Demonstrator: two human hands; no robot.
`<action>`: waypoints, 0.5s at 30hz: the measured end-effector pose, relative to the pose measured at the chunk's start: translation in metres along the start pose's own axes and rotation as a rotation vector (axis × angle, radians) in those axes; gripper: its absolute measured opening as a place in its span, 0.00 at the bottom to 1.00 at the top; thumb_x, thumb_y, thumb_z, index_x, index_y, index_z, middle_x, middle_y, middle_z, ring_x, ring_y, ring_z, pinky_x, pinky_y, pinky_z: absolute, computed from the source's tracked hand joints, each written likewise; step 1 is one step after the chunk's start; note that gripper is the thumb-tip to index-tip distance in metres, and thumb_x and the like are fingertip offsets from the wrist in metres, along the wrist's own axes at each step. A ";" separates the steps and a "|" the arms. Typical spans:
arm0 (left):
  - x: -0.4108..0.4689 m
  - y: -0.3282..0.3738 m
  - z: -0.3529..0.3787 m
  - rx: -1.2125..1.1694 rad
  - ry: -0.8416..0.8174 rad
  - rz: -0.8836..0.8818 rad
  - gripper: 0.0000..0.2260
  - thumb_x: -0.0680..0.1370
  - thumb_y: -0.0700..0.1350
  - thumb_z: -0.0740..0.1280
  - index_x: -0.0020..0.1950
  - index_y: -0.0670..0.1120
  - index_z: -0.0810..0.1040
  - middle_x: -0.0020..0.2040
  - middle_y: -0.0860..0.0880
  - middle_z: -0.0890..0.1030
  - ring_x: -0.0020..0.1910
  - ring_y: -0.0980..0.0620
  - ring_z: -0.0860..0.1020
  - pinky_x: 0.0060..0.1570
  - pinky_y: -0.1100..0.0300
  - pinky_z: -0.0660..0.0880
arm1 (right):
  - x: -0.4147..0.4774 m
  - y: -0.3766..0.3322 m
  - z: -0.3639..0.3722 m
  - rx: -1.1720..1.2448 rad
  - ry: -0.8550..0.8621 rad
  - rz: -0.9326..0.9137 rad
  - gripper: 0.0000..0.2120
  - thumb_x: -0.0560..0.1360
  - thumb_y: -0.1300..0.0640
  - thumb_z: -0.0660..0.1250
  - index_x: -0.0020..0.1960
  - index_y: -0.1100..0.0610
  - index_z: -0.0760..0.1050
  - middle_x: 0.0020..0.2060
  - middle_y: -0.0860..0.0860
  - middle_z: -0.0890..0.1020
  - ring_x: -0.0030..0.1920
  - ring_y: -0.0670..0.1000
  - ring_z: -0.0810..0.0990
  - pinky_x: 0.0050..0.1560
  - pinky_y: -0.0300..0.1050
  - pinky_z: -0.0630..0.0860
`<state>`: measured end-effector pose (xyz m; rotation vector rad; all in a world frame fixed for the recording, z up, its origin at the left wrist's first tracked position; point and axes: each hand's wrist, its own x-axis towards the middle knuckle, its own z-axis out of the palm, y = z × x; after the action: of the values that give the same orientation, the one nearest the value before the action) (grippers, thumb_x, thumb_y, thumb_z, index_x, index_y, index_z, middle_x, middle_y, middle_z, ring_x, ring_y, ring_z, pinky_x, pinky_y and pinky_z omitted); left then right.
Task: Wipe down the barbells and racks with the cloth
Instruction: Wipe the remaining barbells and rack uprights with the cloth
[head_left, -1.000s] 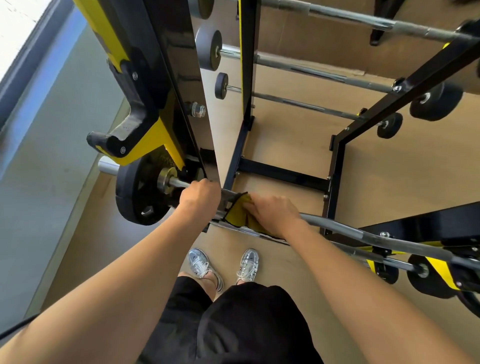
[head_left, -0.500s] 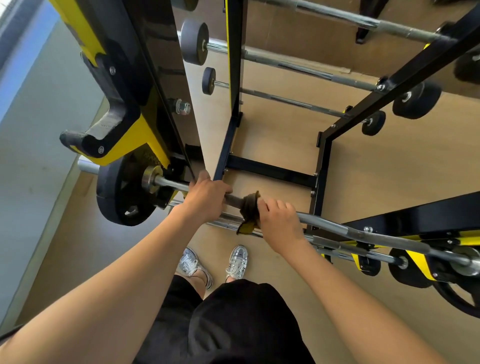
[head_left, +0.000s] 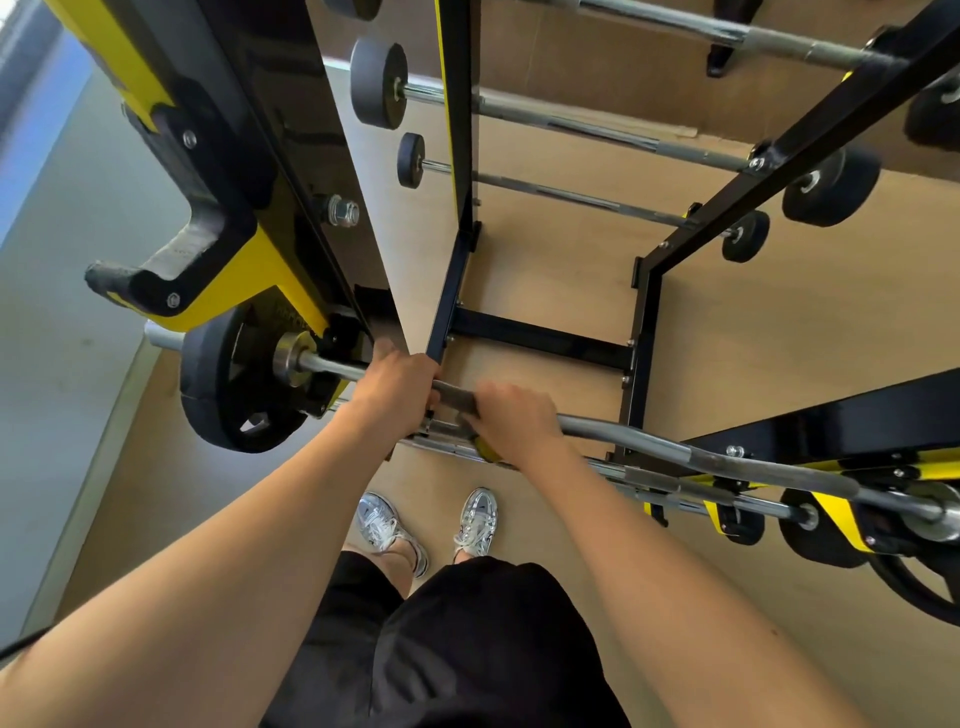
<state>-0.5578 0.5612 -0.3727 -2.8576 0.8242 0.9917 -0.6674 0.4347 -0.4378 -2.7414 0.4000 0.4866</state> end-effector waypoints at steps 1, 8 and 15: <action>0.000 -0.001 0.000 -0.002 0.002 0.008 0.13 0.81 0.46 0.73 0.65 0.49 0.81 0.56 0.46 0.72 0.54 0.47 0.70 0.59 0.51 0.79 | -0.008 0.015 -0.003 -0.056 -0.020 0.035 0.09 0.83 0.47 0.65 0.54 0.53 0.75 0.41 0.49 0.79 0.40 0.55 0.82 0.39 0.48 0.73; -0.001 -0.002 -0.001 0.023 0.009 0.017 0.12 0.83 0.48 0.70 0.65 0.49 0.81 0.56 0.44 0.75 0.56 0.46 0.71 0.62 0.49 0.78 | -0.042 0.069 -0.016 -0.145 -0.089 0.225 0.19 0.75 0.45 0.75 0.55 0.50 0.67 0.41 0.49 0.78 0.41 0.53 0.79 0.42 0.49 0.78; 0.001 0.006 -0.001 0.119 -0.017 -0.049 0.20 0.77 0.41 0.76 0.68 0.47 0.77 0.54 0.44 0.71 0.61 0.43 0.72 0.61 0.49 0.79 | 0.004 -0.022 0.002 0.281 -0.048 -0.074 0.43 0.71 0.47 0.78 0.75 0.50 0.55 0.54 0.54 0.81 0.48 0.57 0.80 0.47 0.51 0.77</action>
<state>-0.5596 0.5548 -0.3719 -2.7515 0.7806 0.9267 -0.6575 0.4543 -0.4348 -2.4592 0.3267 0.4399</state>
